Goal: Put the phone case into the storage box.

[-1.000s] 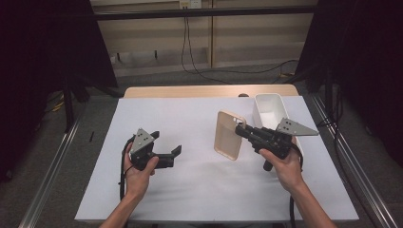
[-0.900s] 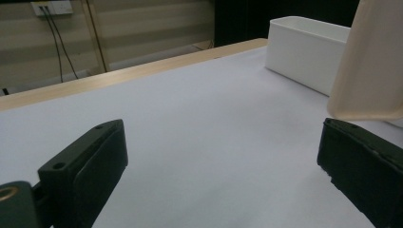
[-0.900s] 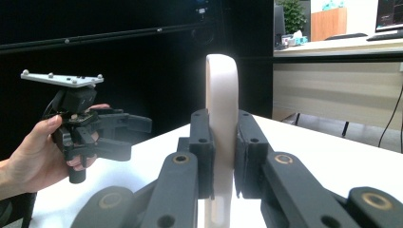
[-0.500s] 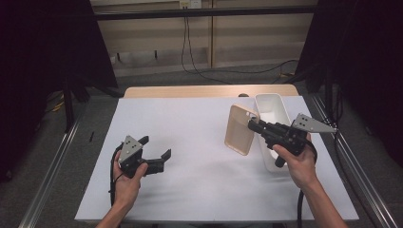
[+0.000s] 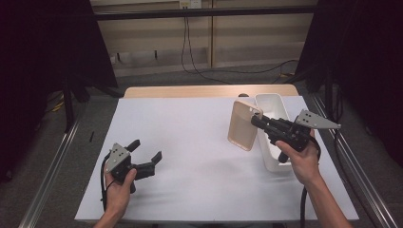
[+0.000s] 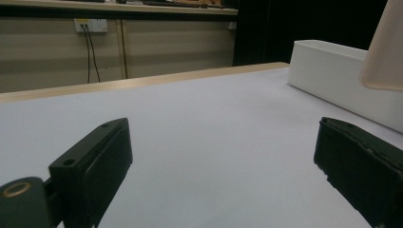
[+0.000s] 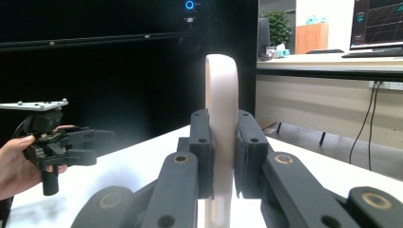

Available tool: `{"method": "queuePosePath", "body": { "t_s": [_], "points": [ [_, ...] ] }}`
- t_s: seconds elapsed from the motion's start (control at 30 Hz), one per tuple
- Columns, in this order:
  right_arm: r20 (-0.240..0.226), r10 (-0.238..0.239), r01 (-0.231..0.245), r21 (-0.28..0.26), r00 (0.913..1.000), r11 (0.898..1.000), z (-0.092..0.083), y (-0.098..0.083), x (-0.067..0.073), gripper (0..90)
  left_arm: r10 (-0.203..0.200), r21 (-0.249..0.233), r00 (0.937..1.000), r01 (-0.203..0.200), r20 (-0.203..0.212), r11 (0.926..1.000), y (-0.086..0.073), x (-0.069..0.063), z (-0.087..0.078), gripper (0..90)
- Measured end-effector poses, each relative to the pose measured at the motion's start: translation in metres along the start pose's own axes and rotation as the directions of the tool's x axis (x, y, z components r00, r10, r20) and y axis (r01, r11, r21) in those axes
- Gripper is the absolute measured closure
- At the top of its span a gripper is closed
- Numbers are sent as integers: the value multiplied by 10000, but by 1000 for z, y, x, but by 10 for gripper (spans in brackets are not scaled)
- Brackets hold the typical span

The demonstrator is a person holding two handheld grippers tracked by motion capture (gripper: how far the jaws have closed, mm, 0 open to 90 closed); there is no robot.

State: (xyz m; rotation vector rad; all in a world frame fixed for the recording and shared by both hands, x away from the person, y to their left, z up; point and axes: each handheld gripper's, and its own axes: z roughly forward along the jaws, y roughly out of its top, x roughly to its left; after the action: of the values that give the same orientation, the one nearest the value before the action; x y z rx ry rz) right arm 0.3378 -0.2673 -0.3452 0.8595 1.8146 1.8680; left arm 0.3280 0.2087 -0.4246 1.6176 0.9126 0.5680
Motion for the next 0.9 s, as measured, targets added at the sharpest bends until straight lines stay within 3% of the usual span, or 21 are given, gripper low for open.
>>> {"method": "queuePosePath", "body": {
  "t_s": [0.23,0.33,0.5,0.57,0.7,0.9],
  "points": [
    [139,-94,96,-173,9999,9998,-4,6,-8,805,37,33,9999,-37,-143,10000,-8,6,-7,38],
    [221,-97,101,-206,9997,9997,-5,8,-12,805,119,-221,9999,-122,-124,9997,-8,8,-10,34],
    [257,-156,164,-297,9995,9994,-6,14,-15,804,69,-528,9989,-93,-455,9986,-7,12,-18,34],
    [245,-198,206,-317,9995,9993,-7,15,-17,804,216,-527,9982,-246,-564,9983,-9,13,-20,37],
    [321,-263,274,-335,9991,9991,-10,19,-21,804,109,-493,9974,-145,-715,9987,-12,14,-23,39],
    [487,-367,391,-486,9981,9981,-16,30,-29,805,141,-417,9988,-161,-475,9990,-13,9,-22,43]
  ]
}}
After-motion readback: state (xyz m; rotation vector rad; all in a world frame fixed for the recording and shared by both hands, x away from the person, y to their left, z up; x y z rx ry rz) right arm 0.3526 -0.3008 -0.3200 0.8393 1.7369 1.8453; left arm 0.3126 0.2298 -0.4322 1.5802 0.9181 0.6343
